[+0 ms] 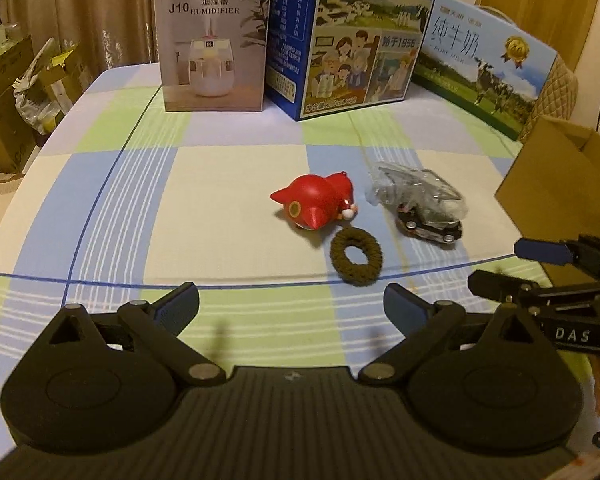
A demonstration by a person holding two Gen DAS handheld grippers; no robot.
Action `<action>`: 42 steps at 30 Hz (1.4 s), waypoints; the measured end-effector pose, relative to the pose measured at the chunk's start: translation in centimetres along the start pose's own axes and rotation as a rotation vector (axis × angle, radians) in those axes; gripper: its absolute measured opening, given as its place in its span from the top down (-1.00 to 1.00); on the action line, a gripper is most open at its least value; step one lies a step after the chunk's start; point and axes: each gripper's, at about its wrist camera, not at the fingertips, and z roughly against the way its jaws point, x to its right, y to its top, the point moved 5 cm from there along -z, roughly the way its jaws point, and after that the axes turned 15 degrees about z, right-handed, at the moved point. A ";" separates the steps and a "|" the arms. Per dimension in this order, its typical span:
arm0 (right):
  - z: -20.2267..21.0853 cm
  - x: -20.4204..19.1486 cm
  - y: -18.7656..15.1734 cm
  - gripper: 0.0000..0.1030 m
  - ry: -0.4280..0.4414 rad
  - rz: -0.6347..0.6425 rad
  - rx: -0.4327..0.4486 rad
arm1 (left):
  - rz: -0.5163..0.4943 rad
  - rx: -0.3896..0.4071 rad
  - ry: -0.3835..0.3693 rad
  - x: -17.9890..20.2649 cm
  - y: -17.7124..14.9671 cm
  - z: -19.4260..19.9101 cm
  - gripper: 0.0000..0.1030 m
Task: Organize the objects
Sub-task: 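Grasp the black toy car with the right tool while the left tool grasps the brown fabric ring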
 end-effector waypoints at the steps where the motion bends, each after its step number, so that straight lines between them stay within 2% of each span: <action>1: -0.5 0.1 0.2 -0.42 -0.004 0.013 -0.004 | 0.002 -0.003 0.002 -0.1 0.1 -0.3 -0.87; 14: -4.7 1.2 1.2 -0.42 0.006 0.087 0.007 | -0.041 0.000 -0.004 0.1 1.1 -3.5 -0.82; 22: -6.3 0.7 1.3 -0.40 0.030 0.138 0.017 | -0.030 -0.004 -0.003 -0.1 1.0 -3.8 -0.82; 23: -6.5 0.6 1.3 -0.31 0.034 0.144 0.014 | -0.034 -0.006 -0.005 0.0 1.0 -3.9 -0.82; 24: -6.6 0.6 1.2 -0.14 0.038 0.148 0.011 | -0.037 -0.007 -0.008 0.1 0.9 -3.9 -0.82; 28: -6.6 0.4 1.1 0.17 0.056 0.159 0.008 | -0.039 -0.012 -0.009 0.2 0.8 -4.0 -0.82; 29: -6.5 0.3 1.1 0.36 0.059 0.162 0.008 | -0.037 -0.013 -0.009 0.2 0.7 -4.1 -0.82; 30: -6.4 0.2 1.1 0.42 0.064 0.165 0.005 | -0.036 -0.014 -0.009 0.2 0.7 -4.1 -0.82; 42: -4.3 0.8 0.1 0.42 0.086 0.061 -0.084 | -0.056 -0.009 -0.037 1.4 0.3 -4.2 -0.77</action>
